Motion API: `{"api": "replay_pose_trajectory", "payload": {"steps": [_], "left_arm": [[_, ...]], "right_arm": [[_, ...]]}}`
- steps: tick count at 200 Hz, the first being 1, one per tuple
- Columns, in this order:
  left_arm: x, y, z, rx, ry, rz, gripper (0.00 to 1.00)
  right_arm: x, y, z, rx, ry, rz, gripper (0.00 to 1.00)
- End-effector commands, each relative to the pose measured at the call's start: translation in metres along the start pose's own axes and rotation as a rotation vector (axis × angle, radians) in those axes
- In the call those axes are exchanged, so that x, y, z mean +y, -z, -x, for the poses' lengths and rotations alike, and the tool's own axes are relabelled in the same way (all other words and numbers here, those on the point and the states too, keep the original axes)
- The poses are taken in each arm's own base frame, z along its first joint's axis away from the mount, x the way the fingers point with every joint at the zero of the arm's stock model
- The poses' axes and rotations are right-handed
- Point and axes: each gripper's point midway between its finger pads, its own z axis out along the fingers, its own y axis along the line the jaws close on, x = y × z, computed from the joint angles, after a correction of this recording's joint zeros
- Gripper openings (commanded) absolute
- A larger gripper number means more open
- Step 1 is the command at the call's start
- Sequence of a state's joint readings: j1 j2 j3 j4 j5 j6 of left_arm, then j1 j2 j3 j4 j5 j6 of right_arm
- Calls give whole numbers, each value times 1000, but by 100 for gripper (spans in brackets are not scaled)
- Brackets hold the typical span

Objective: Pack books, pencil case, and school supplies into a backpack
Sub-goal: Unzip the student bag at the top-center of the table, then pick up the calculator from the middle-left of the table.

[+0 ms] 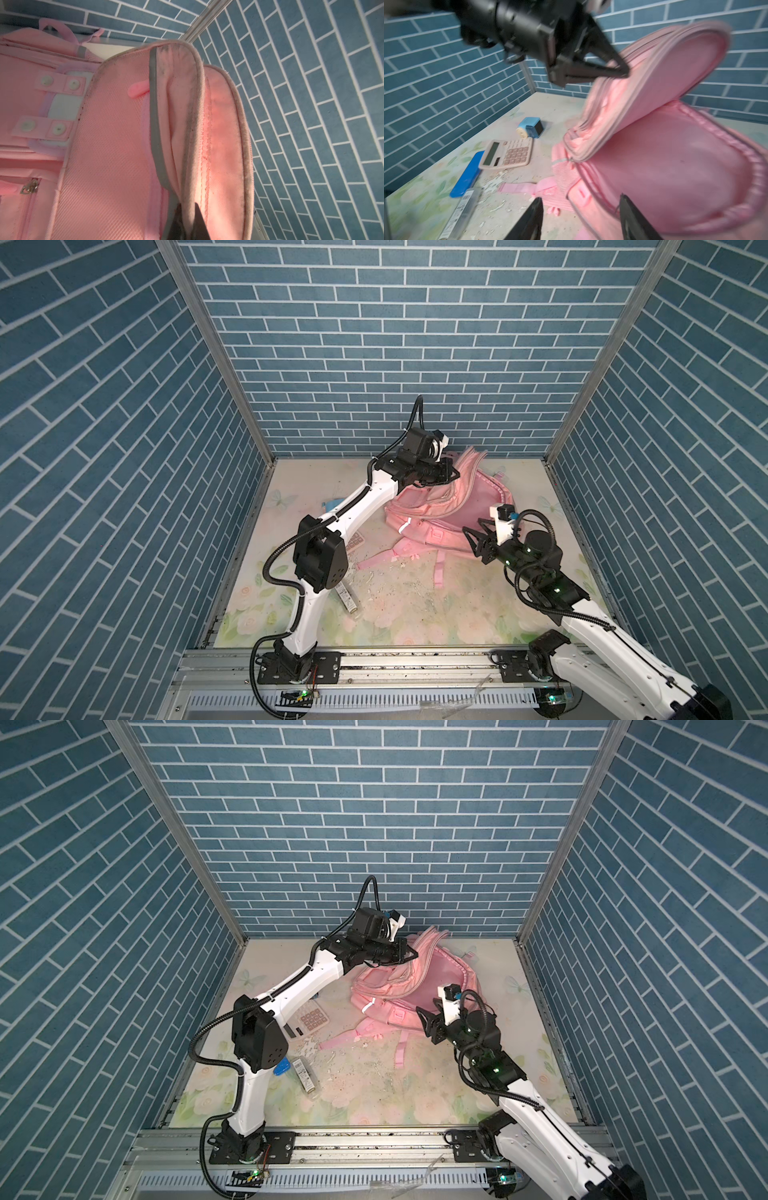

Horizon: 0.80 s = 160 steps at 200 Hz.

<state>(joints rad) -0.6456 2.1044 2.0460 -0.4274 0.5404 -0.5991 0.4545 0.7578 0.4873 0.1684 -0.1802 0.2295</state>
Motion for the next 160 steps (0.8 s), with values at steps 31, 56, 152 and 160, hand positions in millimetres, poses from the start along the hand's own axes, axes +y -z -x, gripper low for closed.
{"api": "replay_pose_trajectory", "payload": {"steps": [31, 56, 152, 160], "left_arm": [[-24, 14, -17, -30, -129, -68, 11], [-26, 48, -18, -97, -153, 0, 52], [185, 235, -99, -359, 315, 431, 66], [203, 242, -111, -365, 360, 453, 63]], "right_arm": [[-51, 20, 33, -15, -181, -155, 59], [-46, 16, 49, -8, -199, -131, 58], [-25, -28, 32, 64, -350, 59, 55], [-24, -31, 30, 73, -347, 60, 54]]}}
